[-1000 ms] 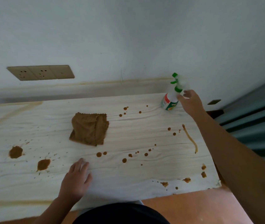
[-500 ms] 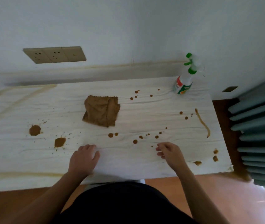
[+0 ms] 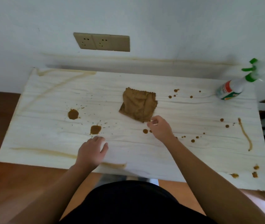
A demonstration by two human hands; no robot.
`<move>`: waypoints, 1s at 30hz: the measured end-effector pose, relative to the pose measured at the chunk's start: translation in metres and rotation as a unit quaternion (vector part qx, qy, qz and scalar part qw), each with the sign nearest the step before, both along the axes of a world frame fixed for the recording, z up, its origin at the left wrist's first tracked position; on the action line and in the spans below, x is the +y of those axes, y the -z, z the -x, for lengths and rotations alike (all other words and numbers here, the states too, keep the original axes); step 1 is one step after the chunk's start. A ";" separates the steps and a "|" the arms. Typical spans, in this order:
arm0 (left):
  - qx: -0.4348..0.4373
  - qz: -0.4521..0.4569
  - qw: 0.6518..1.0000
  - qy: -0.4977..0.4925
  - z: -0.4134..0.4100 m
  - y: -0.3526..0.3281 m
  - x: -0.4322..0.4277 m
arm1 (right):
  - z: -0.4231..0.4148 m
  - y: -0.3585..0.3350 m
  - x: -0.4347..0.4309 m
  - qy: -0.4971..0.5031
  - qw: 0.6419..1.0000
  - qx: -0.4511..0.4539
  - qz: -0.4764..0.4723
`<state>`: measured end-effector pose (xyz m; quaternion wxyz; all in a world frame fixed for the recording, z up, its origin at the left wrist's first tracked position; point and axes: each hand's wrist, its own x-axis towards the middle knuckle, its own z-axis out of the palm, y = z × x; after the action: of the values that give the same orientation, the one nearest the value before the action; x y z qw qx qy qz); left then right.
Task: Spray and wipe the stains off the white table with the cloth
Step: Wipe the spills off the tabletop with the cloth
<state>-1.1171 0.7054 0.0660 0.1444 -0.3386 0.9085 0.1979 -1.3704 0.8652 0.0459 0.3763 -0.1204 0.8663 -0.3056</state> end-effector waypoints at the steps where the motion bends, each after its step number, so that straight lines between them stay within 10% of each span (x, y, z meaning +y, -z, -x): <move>1: 0.004 -0.013 1.000 -0.001 -0.001 0.000 -0.008 | 0.007 0.002 -0.012 0.019 1.000 -0.002 -0.015; 12: 0.060 -0.005 0.997 0.056 0.017 0.018 -0.093 | 0.039 0.028 -0.097 0.183 0.982 0.010 -0.052; 20: 0.044 -0.013 0.993 0.109 0.055 0.044 -0.127 | 0.023 0.036 -0.104 0.114 0.989 0.073 -0.054; 30: 0.024 -0.024 0.987 0.157 0.088 0.044 -0.095 | 0.024 0.018 -0.100 0.326 0.923 -0.177 0.099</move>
<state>-1.2056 0.6101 0.0219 0.1600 -0.1832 0.9485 0.2029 -1.3942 0.7655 0.0281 0.3894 0.1884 0.7421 -0.5120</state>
